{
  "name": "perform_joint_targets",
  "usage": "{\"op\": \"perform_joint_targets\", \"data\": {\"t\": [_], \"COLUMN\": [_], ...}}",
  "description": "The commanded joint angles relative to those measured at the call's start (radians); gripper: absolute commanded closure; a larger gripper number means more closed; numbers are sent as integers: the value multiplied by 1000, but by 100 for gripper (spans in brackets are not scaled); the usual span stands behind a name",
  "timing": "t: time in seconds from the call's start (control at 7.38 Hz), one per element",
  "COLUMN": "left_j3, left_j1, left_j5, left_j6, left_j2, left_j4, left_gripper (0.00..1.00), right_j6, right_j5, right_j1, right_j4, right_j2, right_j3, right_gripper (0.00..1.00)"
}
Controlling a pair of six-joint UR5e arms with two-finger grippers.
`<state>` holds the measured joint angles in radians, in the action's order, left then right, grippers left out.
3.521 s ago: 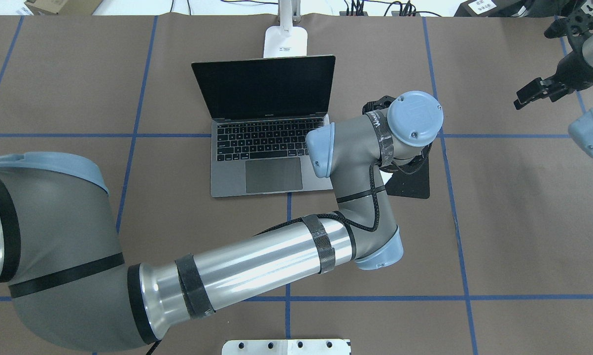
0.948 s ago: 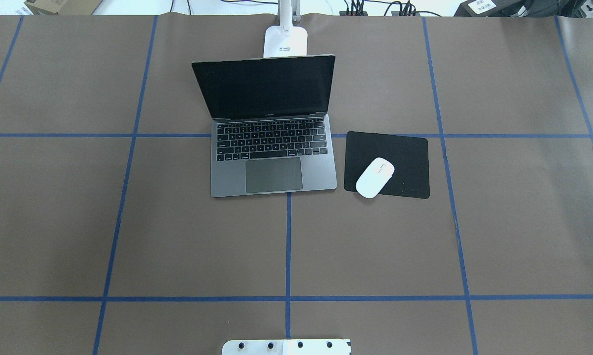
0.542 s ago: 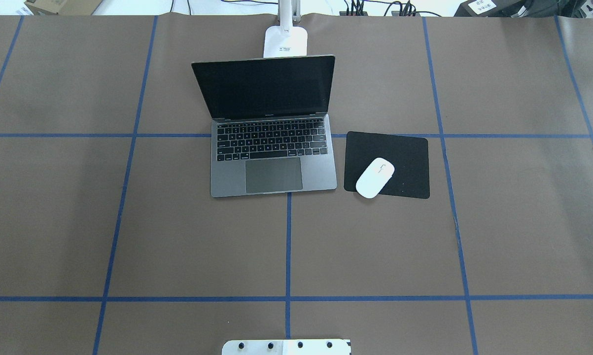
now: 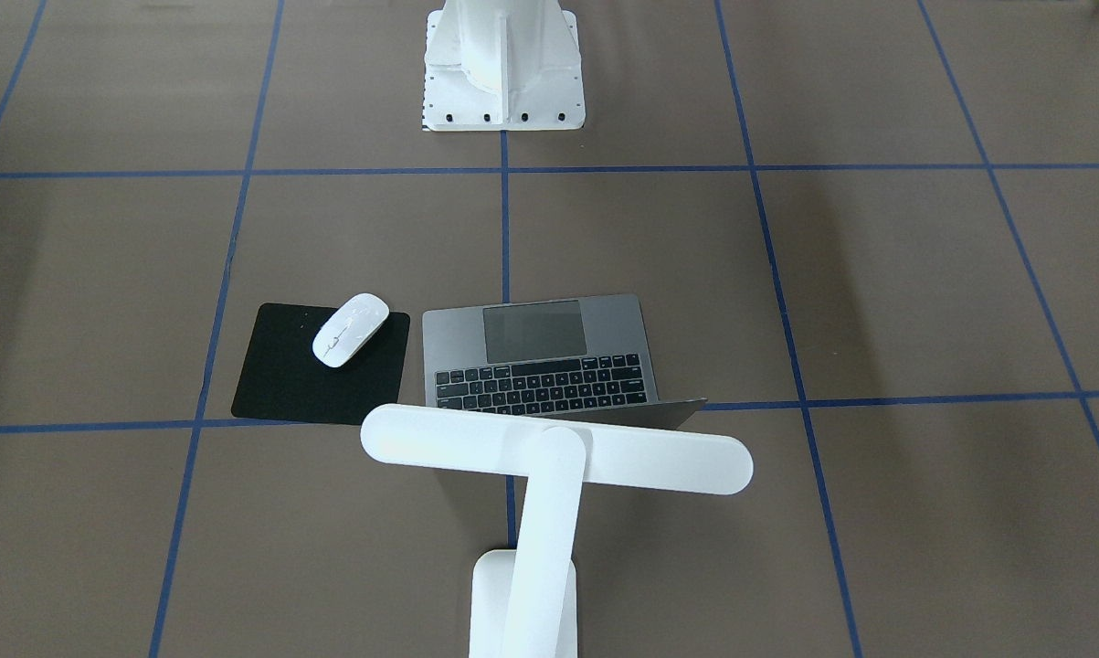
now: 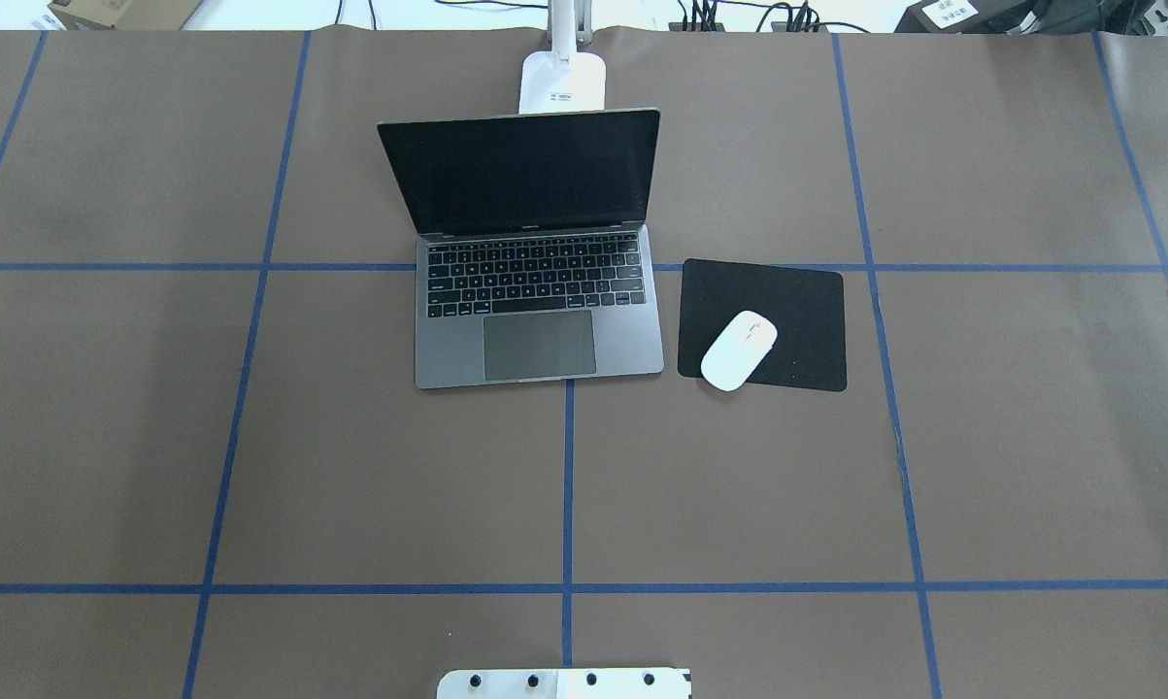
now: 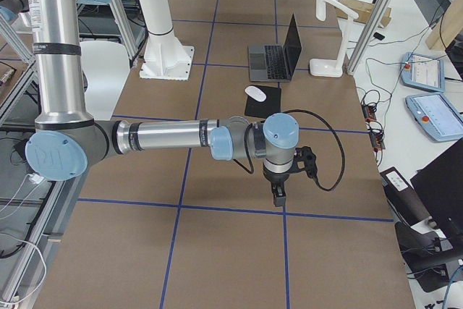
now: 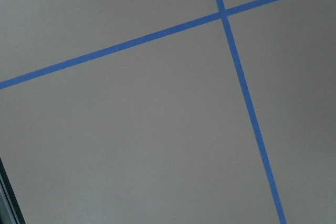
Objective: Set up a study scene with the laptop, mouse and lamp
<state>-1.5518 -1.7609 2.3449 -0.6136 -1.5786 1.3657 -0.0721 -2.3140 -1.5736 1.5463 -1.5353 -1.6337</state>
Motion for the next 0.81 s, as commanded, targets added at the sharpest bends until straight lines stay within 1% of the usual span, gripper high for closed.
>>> {"op": "perform_joint_targets", "data": {"t": [0.0,0.27,0.68], "left_j3": [-4,-8,-5], "left_j1": [-2,-2,-2], "left_j5": [1,1,1], "left_j6": [-3,-3,2], "left_j2": [20,37,37], "left_j4": [88,116,115], "left_gripper": [0,0,0], "right_j6": [-9,-9,-8], "right_j5": [2,2,2], "right_j1": [1,1,1], "right_j4": [-3,-3,-3], "right_j2": [0,0,-2], "right_j3": [2,3,5], "right_gripper": [0,0,0]}}
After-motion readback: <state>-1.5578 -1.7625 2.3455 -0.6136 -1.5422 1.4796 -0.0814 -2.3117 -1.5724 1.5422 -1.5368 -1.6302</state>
